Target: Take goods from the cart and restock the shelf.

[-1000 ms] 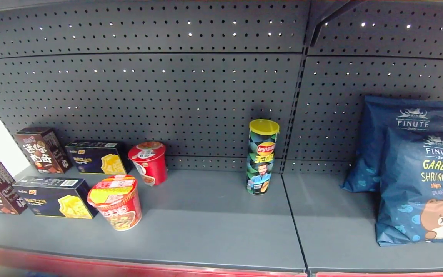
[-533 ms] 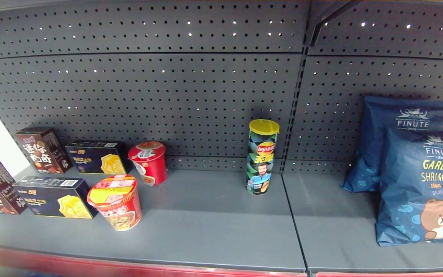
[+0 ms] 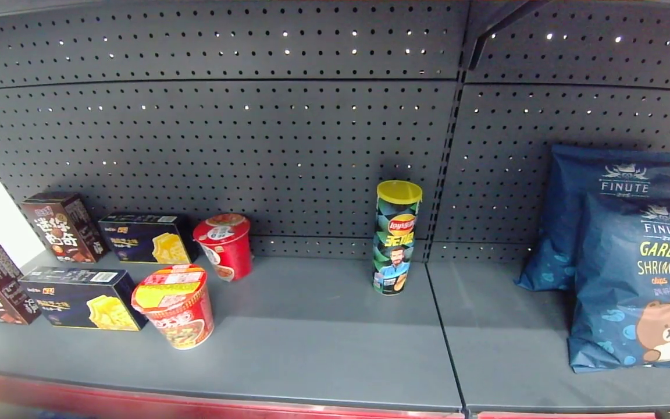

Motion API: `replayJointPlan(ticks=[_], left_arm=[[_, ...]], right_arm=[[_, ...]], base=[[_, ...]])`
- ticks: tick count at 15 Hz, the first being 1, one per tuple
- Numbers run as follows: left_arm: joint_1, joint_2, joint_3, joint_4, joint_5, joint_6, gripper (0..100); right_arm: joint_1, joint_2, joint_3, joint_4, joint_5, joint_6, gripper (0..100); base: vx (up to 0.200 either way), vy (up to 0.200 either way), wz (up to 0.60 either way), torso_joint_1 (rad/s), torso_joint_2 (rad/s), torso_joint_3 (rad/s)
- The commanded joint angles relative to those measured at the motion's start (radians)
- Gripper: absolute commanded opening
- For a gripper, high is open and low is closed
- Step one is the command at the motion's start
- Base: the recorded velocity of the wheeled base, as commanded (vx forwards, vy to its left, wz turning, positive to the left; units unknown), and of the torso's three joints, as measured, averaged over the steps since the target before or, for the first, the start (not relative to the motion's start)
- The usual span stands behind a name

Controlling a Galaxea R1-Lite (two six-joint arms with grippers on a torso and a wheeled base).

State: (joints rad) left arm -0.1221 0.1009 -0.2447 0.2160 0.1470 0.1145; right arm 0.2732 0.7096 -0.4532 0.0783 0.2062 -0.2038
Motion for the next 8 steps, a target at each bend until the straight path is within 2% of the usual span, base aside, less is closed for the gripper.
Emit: replayJointPlan(ticks=[1, 4, 8], left_arm=[[-0.001, 0.0, 0.002, -0.001, 0.0, -0.004, 0], [-0.001, 0.0, 0.002, -0.001, 0.002, -0.021, 0], [-0.001, 0.0, 0.004, -0.001, 0.0, -0.021, 0]], right_arm=[[0.035, 0.145, 0.004, -0.081, 0.006, -0.002, 100], [0.08, 0.283, 0.001, -0.221, 0.084, -0.002, 100], [0.093, 0.455, -0.056, -0.324, 0.151, -0.003, 100]], base=[[0.0, 0.0, 0.0, 0.0, 0.0, 0.0], [0.0, 0.0, 0.0, 0.0, 0.0, 0.0], [0.0, 0.0, 0.0, 0.0, 0.0, 0.0]])
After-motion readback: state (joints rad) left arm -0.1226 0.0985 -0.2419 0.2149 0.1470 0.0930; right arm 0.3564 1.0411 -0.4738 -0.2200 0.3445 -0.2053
